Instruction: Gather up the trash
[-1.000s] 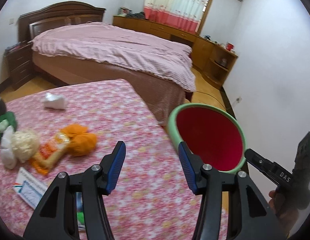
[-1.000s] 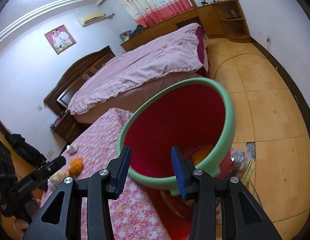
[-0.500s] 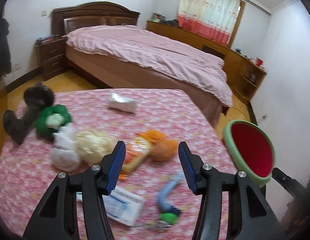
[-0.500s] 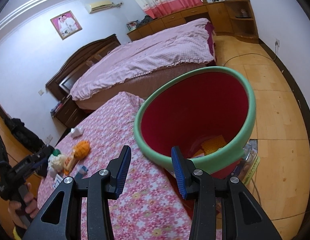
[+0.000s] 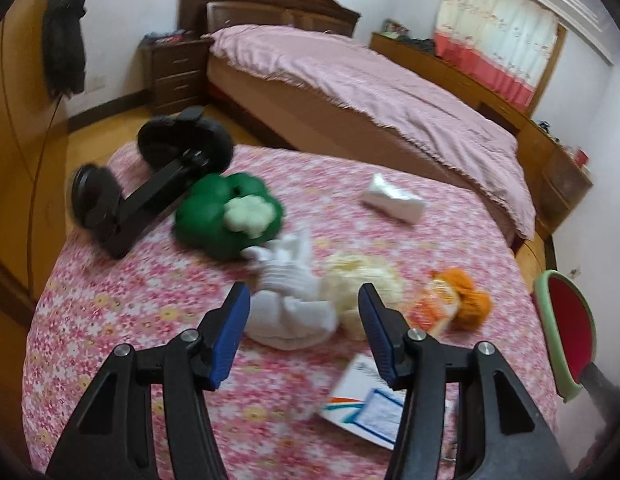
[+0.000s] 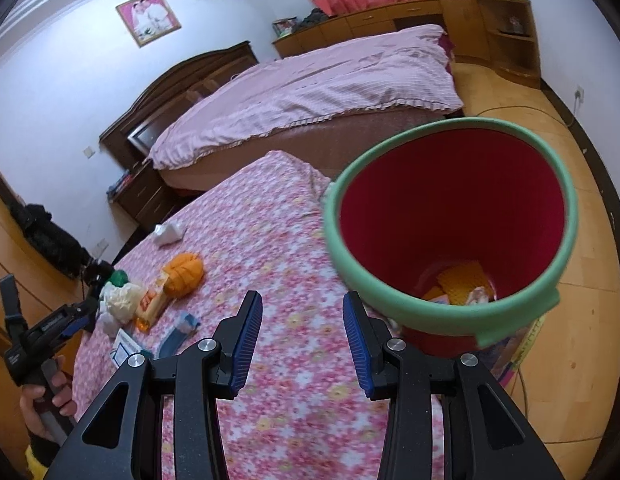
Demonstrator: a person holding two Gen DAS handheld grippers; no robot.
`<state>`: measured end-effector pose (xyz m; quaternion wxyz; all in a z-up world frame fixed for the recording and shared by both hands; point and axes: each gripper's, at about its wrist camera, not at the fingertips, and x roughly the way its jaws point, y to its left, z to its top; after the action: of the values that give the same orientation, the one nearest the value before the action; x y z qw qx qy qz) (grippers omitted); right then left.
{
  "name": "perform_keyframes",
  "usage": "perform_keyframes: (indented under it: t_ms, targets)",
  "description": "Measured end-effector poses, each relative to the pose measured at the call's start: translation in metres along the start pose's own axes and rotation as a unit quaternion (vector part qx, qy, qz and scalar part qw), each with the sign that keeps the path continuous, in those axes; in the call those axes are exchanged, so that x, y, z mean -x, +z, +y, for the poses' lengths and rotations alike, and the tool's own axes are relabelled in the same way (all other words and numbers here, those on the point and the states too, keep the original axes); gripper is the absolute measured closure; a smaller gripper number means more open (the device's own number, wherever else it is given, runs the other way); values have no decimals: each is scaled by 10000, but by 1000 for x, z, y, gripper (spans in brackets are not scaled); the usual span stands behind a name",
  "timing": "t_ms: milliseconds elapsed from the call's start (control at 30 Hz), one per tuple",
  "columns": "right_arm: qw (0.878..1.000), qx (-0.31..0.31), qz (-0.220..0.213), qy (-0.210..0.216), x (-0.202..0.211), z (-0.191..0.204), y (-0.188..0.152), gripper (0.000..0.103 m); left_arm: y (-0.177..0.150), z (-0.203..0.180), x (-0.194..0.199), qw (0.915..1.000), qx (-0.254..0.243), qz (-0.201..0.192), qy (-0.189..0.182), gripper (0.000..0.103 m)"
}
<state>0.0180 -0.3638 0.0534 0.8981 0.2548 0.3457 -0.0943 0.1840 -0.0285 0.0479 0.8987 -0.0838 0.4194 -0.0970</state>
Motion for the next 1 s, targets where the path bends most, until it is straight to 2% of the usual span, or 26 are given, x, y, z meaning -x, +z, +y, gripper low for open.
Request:
perform_keyframes:
  t_ms: [200, 300, 433, 567, 600, 667, 733, 1000]
  targets:
    - [9997, 172, 136, 47, -15, 22, 1, 60, -4, 10, -19, 9998, 178, 117, -51, 47]
    - [9993, 302, 185, 78, -25, 37, 3, 60, -7, 14, -31, 9994, 215, 221, 145, 47]
    - [9981, 550, 234, 142, -43, 60, 5, 60, -12, 20, -39, 9992, 327, 229, -55, 46]
    - [9961, 766, 339, 275, -68, 80, 7, 60, -15, 19, -37, 9997, 203, 106, -92, 47]
    - [9955, 813, 367, 305, -75, 86, 8, 60, -16, 20, -36, 9997, 205, 79, -134, 48]
    - [9946, 865, 425, 378, -88, 94, 9, 60, -18, 21, -35, 9990, 241, 84, -368, 60]
    - [9938, 904, 492, 413, -100, 101, 10, 60, -20, 22, -30, 9987, 241, 75, -444, 63]
    - [9913, 1008, 677, 500, -137, 120, 14, 60, -23, 21, -28, 9984, 256, 87, -501, 64]
